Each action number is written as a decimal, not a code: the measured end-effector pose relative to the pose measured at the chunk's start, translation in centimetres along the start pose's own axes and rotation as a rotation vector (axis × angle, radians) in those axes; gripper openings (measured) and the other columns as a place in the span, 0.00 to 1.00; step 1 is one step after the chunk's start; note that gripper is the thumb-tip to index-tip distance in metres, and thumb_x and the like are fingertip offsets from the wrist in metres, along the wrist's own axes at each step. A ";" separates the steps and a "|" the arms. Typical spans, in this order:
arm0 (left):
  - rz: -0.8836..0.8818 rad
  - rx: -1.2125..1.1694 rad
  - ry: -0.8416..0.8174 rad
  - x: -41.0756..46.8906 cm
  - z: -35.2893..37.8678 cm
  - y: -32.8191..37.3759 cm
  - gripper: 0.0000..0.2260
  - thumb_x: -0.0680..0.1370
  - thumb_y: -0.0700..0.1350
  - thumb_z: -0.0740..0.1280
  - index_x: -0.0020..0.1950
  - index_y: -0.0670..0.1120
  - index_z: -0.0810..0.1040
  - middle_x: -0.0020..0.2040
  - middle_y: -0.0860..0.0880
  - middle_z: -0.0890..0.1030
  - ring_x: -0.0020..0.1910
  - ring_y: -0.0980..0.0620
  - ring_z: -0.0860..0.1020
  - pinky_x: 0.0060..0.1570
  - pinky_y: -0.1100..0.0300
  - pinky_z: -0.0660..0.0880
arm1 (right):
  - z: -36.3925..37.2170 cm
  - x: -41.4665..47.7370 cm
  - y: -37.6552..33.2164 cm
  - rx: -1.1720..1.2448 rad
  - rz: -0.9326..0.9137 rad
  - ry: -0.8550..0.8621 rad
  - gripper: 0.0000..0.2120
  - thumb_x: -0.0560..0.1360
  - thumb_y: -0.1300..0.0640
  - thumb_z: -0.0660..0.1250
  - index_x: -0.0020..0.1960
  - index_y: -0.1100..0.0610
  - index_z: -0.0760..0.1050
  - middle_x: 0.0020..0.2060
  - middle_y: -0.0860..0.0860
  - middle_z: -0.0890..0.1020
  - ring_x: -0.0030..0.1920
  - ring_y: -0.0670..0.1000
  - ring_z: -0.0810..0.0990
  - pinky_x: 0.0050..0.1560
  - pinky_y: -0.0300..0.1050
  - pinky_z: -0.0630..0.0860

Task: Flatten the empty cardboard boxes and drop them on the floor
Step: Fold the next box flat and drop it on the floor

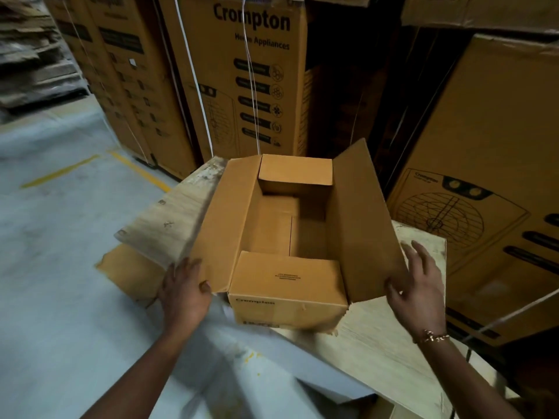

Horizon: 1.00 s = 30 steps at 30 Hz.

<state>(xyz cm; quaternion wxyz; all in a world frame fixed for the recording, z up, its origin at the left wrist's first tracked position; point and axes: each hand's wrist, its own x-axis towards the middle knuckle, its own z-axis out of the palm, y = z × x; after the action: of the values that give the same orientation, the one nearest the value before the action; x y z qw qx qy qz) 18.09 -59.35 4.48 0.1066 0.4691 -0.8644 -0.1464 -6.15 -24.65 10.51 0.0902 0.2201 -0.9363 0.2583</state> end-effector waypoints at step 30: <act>0.012 -0.947 -0.734 11.9 -4.8 6.4 0.05 0.76 0.41 0.70 0.49 0.41 0.85 0.39 0.57 0.85 0.43 0.62 0.82 0.42 0.71 0.73 | 5.1 1.0 -4.8 0.537 0.650 -0.685 0.47 0.58 0.18 0.55 0.68 0.43 0.71 0.69 0.50 0.75 0.62 0.51 0.75 0.61 0.56 0.71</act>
<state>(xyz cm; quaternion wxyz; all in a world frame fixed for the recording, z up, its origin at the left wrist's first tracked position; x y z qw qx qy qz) 8.27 -66.84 11.79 -0.0009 0.2844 -0.6880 -0.6677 -5.14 -31.37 8.56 -0.3640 0.0062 -0.8329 0.4167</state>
